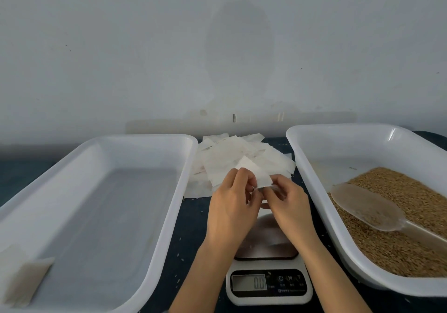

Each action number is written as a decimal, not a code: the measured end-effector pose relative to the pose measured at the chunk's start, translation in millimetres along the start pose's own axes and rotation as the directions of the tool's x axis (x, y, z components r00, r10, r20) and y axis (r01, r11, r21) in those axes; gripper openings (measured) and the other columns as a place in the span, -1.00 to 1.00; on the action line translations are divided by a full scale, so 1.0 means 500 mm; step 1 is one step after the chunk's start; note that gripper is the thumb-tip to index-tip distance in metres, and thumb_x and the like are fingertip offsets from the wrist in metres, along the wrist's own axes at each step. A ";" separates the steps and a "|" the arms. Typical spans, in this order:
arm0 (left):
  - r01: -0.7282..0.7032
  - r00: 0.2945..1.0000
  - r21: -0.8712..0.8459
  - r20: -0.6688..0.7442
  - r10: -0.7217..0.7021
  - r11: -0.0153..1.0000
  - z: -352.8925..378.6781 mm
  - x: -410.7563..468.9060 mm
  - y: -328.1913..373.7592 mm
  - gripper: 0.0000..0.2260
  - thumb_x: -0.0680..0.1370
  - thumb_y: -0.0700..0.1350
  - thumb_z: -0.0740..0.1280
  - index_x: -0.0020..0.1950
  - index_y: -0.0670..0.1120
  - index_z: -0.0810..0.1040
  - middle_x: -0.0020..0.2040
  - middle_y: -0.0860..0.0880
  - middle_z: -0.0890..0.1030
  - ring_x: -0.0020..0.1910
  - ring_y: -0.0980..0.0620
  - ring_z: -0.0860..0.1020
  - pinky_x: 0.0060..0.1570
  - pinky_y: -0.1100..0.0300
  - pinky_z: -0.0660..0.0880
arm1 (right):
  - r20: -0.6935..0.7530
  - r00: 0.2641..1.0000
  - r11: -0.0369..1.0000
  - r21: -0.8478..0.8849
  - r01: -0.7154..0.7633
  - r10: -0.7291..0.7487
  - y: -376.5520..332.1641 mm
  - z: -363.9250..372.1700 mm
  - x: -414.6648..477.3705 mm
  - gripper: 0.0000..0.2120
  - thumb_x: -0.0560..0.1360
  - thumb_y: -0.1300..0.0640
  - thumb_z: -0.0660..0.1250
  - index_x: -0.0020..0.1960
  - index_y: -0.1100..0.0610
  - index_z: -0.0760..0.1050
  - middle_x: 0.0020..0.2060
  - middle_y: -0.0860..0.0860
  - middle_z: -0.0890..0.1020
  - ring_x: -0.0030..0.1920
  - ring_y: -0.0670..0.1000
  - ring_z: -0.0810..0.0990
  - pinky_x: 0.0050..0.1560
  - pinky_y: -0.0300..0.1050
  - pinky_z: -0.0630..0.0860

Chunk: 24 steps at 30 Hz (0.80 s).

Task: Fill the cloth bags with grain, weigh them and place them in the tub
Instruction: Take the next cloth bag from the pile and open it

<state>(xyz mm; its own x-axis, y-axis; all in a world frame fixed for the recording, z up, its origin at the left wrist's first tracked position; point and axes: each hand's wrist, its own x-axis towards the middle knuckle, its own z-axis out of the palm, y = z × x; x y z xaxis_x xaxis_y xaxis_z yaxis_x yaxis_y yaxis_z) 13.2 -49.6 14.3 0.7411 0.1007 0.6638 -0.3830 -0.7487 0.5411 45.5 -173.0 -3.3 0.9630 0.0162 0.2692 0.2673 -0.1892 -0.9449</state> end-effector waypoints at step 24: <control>-0.103 0.970 0.132 0.232 0.070 0.986 -0.032 -0.011 -0.061 -0.50 0.33 0.06 0.38 0.21 -0.04 0.37 -0.04 0.05 0.56 -0.12 0.03 0.55 -0.24 0.19 0.46 | 0.173 0.979 0.992 -0.039 0.118 -0.109 -0.019 -0.012 -0.006 -0.83 0.51 0.16 0.43 -0.01 -0.05 0.49 -0.20 -0.14 0.68 -0.14 -0.10 0.66 -0.11 -0.12 0.61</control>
<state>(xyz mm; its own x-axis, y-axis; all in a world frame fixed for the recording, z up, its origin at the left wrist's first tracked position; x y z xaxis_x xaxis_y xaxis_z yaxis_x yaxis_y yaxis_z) 11.8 -16.9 2.4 0.8201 -0.1074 0.5621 -0.3812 -0.8351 0.3966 39.8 -177.1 6.1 0.9195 0.2063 0.3346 0.3772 -0.2237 -0.8987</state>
